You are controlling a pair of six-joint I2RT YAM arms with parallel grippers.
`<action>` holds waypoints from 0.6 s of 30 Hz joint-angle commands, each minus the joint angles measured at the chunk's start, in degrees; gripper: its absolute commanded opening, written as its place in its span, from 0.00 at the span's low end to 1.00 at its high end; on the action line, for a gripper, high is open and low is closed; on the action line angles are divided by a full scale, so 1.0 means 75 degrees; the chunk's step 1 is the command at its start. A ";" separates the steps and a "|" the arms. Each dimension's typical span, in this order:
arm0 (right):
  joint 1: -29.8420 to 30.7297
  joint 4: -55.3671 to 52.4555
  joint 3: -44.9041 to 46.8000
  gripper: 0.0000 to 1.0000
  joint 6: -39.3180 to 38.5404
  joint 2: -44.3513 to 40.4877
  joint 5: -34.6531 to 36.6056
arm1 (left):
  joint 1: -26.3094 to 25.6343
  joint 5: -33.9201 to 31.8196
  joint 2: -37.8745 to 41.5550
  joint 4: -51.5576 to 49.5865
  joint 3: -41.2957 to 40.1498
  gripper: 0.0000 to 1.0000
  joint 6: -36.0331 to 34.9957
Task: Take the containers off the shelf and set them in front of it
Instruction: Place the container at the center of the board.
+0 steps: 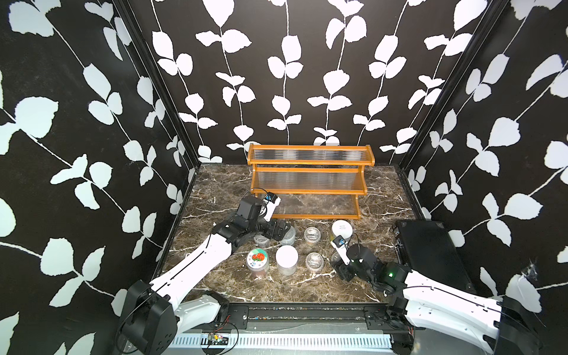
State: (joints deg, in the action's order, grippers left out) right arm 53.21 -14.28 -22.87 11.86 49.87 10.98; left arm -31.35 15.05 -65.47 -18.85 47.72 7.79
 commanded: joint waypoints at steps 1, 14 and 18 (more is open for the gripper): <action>0.0050 0.0393 0.0194 0.65 0.0169 0.0001 0.0277 | 0.0032 -0.0202 0.0325 -0.0423 -0.0162 0.99 0.0006; 0.0048 -0.0052 0.0248 0.79 0.0718 -0.0067 0.0399 | 0.0038 -0.0747 0.0635 -0.0995 -0.0093 0.99 -0.0171; 0.0044 -0.0047 0.0284 0.86 0.0750 -0.0139 0.0353 | 0.0045 -0.0832 0.0661 -0.1095 -0.0064 0.99 -0.0238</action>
State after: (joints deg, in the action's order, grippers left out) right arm 53.21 -14.85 -22.55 16.51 49.45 12.91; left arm -31.35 9.85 -61.91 -25.32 47.29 7.22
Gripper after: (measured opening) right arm 0.855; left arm 0.986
